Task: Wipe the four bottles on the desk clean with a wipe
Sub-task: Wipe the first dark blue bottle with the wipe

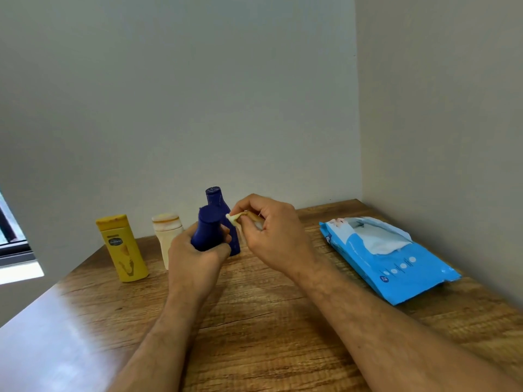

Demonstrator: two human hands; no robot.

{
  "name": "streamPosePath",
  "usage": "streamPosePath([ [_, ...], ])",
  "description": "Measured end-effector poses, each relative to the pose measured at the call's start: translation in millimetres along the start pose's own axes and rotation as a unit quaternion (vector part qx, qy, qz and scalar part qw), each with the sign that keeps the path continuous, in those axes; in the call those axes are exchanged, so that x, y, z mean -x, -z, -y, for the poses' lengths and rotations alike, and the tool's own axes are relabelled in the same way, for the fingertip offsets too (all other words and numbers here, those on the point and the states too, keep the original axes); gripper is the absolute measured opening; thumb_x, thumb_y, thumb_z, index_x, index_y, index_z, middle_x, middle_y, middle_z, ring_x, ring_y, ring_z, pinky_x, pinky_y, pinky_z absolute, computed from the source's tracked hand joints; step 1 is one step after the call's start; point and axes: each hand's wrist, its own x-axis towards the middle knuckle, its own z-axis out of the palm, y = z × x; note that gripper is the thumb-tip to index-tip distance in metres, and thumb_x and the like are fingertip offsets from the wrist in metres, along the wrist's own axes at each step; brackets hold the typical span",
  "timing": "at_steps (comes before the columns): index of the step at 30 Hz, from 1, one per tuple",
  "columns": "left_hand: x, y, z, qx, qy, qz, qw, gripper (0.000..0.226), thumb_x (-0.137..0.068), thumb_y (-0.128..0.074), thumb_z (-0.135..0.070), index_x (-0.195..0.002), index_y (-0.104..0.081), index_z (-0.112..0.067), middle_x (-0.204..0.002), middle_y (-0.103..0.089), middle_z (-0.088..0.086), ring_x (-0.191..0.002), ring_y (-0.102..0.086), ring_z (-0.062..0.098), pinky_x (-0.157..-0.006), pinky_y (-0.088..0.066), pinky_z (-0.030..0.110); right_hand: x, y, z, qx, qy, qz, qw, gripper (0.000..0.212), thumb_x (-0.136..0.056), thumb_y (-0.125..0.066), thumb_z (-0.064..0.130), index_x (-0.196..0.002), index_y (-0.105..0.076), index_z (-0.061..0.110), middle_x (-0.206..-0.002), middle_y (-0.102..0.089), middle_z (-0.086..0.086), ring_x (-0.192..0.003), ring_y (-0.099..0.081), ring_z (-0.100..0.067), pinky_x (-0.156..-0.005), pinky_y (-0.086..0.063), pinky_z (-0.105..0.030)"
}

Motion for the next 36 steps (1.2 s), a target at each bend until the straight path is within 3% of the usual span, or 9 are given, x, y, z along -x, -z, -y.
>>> streamPosePath([
  [4,1,1,-2,0.132,0.036,0.038,0.990,0.051,-0.056,-0.066,-0.005,-0.105,-0.057,-0.014,-0.082,-0.072,0.014,-0.073,-0.070,0.030,-0.067,-0.059,0.036,1,0,3,-0.034,0.007,-0.020,0.999,0.015,-0.095,-0.059,0.014,-0.103,-0.067,0.024,-0.093,-0.067,0.013,-0.083,-0.063,0.000,-0.066,-0.049,-0.012],
  [6,0,1,0,0.218,0.078,0.054,0.971,0.061,-0.055,-0.062,-0.005,-0.115,-0.049,-0.010,-0.082,-0.069,0.013,-0.065,-0.069,0.030,-0.058,-0.059,0.037,1,-1,7,-0.054,0.000,-0.012,0.998,0.014,-0.094,-0.061,0.015,-0.101,-0.069,0.024,-0.093,-0.067,0.015,-0.085,-0.063,0.001,-0.069,-0.051,-0.013],
  [10,2,4,-5,0.348,0.138,0.030,0.927,0.040,-0.072,-0.062,-0.023,-0.107,-0.055,-0.004,-0.074,-0.062,0.013,-0.051,-0.060,0.022,-0.043,-0.052,0.029,2,0,10,-0.091,-0.071,0.094,0.989,0.010,-0.089,-0.069,0.016,-0.092,-0.075,0.023,-0.084,-0.068,0.016,-0.074,-0.061,0.007,-0.066,-0.047,-0.012],
  [15,-5,9,-1,0.435,0.197,0.011,0.879,0.059,-0.076,-0.068,-0.053,-0.111,-0.058,-0.007,-0.080,-0.061,0.013,-0.068,-0.055,0.026,-0.069,-0.049,0.037,4,-2,8,-0.110,-0.119,0.226,0.961,0.006,-0.085,-0.075,0.017,-0.089,-0.077,0.020,-0.078,-0.068,0.018,-0.074,-0.063,0.006,-0.065,-0.047,-0.017],
  [22,3,-1,-7,0.341,0.174,0.022,0.924,0.029,-0.097,-0.052,-0.033,-0.092,-0.069,-0.010,-0.078,-0.070,0.009,-0.068,-0.065,0.021,-0.065,-0.054,0.035,0,-1,4,-0.111,-0.114,0.109,0.981,0.006,-0.086,-0.073,0.018,-0.088,-0.077,0.022,-0.076,-0.070,0.010,-0.066,-0.064,0.003,-0.058,-0.048,-0.011],
  [28,7,-16,-7,0.186,0.125,0.078,0.971,0.031,-0.106,-0.038,-0.039,-0.108,-0.063,-0.021,-0.101,-0.073,0.012,-0.090,-0.064,0.036,-0.082,-0.056,0.051,-7,6,-10,-0.041,-0.164,-0.051,0.984,0.008,-0.090,-0.068,0.021,-0.090,-0.075,0.025,-0.075,-0.066,0.013,-0.067,-0.061,0.006,-0.054,-0.043,-0.008],
  [32,10,-20,-4,0.128,0.076,0.095,0.984,0.016,-0.102,-0.052,-0.022,-0.116,-0.056,-0.030,-0.113,-0.068,0.005,-0.101,-0.066,0.022,-0.083,-0.058,0.036,-7,9,-20,-0.034,-0.200,-0.076,0.976,0.009,-0.093,-0.065,0.024,-0.098,-0.072,0.028,-0.086,-0.065,0.015,-0.081,-0.061,-0.002,-0.064,-0.046,-0.014],
  [34,10,-20,-1,0.092,0.060,0.109,0.988,0.033,-0.097,-0.060,-0.011,-0.114,-0.052,-0.039,-0.115,-0.064,0.000,-0.104,-0.065,0.018,-0.081,-0.052,0.027,-7,9,-22,-0.037,-0.210,-0.093,0.973,0.010,-0.093,-0.065,0.024,-0.099,-0.071,0.027,-0.087,-0.064,0.015,-0.083,-0.061,-0.003,-0.066,-0.049,-0.016],
  [36,9,-20,4,0.075,0.063,0.135,0.986,0.041,-0.096,-0.064,-0.014,-0.114,-0.052,-0.049,-0.121,-0.059,-0.001,-0.109,-0.062,0.019,-0.089,-0.052,0.032,-7,10,-23,-0.044,-0.216,-0.113,0.969,0.009,-0.093,-0.065,0.024,-0.098,-0.071,0.028,-0.085,-0.064,0.016,-0.082,-0.062,-0.003,-0.065,-0.050,-0.016],
])
